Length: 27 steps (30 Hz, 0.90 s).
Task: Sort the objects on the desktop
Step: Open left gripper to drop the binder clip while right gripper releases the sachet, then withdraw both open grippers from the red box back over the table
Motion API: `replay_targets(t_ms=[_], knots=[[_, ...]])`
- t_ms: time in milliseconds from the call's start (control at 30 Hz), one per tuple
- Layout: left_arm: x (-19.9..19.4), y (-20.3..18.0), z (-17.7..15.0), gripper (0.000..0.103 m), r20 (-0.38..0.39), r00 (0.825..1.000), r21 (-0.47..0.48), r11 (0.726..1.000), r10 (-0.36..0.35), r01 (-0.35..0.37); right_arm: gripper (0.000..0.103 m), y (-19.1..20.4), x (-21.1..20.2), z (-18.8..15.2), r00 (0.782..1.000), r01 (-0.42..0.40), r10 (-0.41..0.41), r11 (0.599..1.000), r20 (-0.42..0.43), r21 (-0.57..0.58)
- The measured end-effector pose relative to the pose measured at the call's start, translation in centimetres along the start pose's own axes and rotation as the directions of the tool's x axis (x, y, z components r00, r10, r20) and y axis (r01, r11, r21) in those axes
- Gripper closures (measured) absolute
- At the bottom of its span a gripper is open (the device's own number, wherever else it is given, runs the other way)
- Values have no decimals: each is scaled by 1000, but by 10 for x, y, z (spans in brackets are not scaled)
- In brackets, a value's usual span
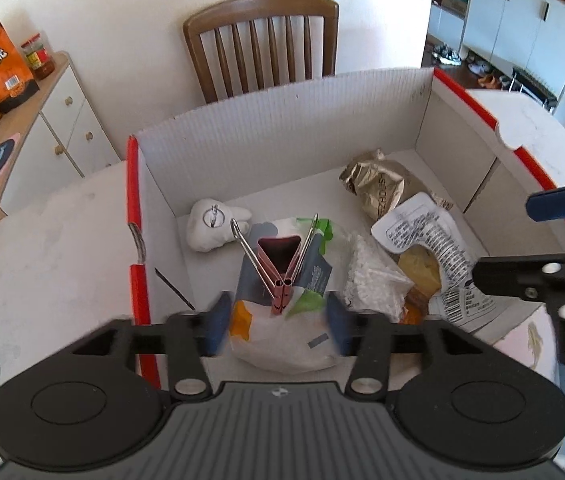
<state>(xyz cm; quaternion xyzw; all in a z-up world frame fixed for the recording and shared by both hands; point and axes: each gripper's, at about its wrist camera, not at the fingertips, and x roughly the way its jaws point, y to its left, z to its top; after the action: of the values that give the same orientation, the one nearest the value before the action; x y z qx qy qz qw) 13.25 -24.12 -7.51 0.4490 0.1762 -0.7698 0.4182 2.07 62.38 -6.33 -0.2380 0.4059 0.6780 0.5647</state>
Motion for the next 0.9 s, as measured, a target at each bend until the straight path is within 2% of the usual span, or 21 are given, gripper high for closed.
replay_targets(t_ms=[300, 500, 700, 900], knots=[[-21, 0, -3, 40, 38, 999, -23, 1000, -17, 18, 22, -7, -33, -7, 997, -37, 35, 999, 66, 29], [-36, 0, -9, 39, 53, 998, -39, 999, -31, 33, 12, -5, -50, -14, 993, -61, 59, 998, 103, 17], [-59, -1, -16, 39, 108, 994, -42, 999, -19, 23, 6, 3, -71, -23, 988, -73, 74, 997, 137, -14], [-81, -4, -24, 39, 151, 988, -54, 997, -41, 50, 6, 11, -86, -41, 986, -82, 86, 996, 140, -31]])
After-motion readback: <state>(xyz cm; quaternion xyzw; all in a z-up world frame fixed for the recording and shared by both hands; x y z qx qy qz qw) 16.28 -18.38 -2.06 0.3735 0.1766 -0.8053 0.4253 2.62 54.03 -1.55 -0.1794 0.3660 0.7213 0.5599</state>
